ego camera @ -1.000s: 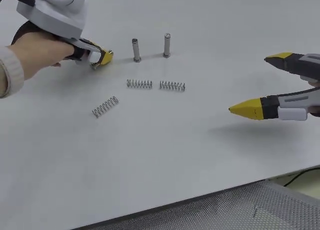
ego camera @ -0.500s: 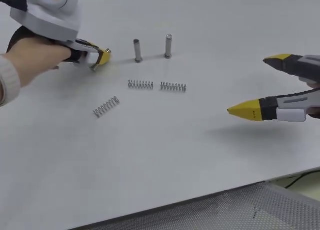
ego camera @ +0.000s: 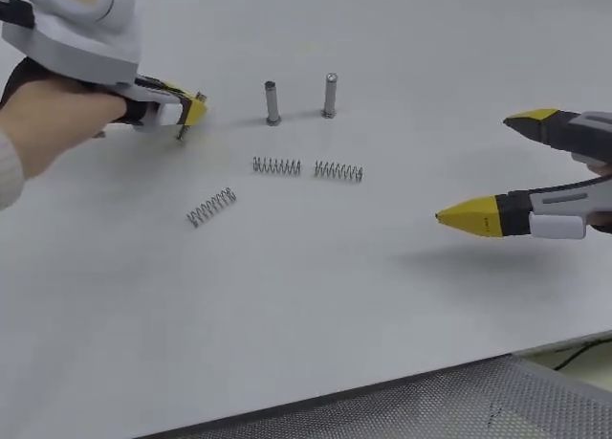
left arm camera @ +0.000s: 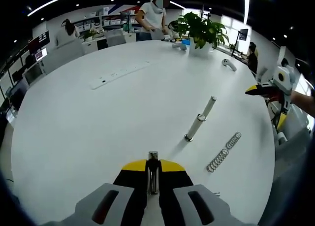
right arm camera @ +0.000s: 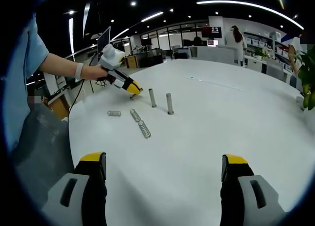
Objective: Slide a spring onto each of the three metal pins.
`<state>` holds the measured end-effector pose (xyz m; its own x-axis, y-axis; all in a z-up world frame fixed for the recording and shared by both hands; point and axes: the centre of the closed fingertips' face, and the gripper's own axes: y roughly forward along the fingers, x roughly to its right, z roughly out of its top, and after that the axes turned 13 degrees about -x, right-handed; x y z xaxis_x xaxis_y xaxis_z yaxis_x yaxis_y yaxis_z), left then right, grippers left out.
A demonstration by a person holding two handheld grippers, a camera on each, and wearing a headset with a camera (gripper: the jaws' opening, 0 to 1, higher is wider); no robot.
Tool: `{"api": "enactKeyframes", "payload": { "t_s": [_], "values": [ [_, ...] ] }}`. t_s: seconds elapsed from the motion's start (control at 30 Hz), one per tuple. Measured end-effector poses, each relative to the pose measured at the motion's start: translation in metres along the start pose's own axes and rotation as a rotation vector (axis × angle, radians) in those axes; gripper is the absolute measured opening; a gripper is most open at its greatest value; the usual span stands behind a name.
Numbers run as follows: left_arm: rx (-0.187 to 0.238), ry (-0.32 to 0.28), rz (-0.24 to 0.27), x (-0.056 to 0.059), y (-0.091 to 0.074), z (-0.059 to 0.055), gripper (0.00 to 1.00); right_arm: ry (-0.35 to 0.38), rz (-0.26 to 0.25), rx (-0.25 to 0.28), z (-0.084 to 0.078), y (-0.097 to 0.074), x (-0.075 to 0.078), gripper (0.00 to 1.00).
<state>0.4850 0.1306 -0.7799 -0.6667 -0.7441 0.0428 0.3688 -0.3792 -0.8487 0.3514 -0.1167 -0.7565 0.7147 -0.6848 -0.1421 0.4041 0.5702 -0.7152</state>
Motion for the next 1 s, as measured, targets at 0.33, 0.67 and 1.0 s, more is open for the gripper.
{"api": "enactKeyframes", "payload": {
  "t_s": [0.33,0.67,1.0],
  "values": [
    [0.021,-0.007,0.004,0.001,-0.009,-0.001,0.0,-0.007,0.007,0.001,0.002,0.002,-0.001,0.97],
    [0.04,-0.006,0.001,0.005,-0.015,0.0,0.0,-0.009,0.01,0.003,0.002,0.002,-0.001,0.97],
    [0.049,0.004,-0.007,0.006,-0.016,0.002,0.0,-0.009,0.01,0.002,0.001,0.003,-0.001,0.97]
  ]
}}
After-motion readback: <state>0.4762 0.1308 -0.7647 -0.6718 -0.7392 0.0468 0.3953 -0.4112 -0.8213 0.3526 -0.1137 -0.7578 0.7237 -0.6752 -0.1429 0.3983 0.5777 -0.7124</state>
